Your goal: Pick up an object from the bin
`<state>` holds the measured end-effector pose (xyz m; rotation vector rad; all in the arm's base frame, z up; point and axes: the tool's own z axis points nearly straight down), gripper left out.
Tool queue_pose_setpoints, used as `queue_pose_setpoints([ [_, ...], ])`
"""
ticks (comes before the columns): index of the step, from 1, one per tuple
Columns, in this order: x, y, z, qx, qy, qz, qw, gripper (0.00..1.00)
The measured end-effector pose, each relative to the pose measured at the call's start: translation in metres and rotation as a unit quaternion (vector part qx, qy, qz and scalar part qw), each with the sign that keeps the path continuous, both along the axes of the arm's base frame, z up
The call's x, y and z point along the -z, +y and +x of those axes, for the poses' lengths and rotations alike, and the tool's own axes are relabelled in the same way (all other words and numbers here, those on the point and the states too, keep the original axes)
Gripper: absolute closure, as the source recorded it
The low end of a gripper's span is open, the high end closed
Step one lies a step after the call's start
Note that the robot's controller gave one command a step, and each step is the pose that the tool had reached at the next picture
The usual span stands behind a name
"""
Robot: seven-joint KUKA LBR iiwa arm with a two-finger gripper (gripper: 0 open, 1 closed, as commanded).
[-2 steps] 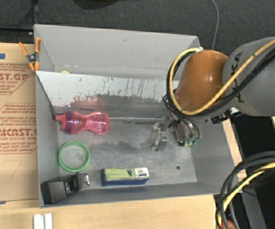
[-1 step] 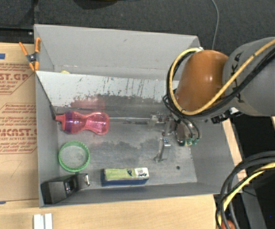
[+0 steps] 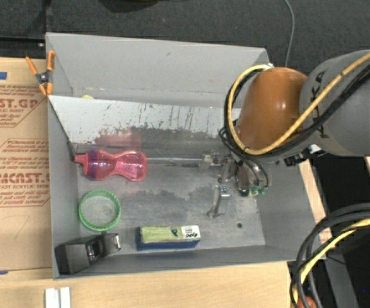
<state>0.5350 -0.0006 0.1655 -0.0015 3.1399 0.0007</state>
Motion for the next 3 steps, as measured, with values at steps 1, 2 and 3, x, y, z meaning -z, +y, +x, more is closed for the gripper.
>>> queue_pose_setpoints([
  [1,0.058,-0.01,-0.021,-0.041,0.0015,0.0,0.9992,0.0],
  [2,0.054,-0.012,-0.019,-0.065,-0.0027,0.0,0.9979,0.0],
  [3,0.069,0.004,-0.021,-0.061,-0.0033,-0.001,0.9981,0.0],
])
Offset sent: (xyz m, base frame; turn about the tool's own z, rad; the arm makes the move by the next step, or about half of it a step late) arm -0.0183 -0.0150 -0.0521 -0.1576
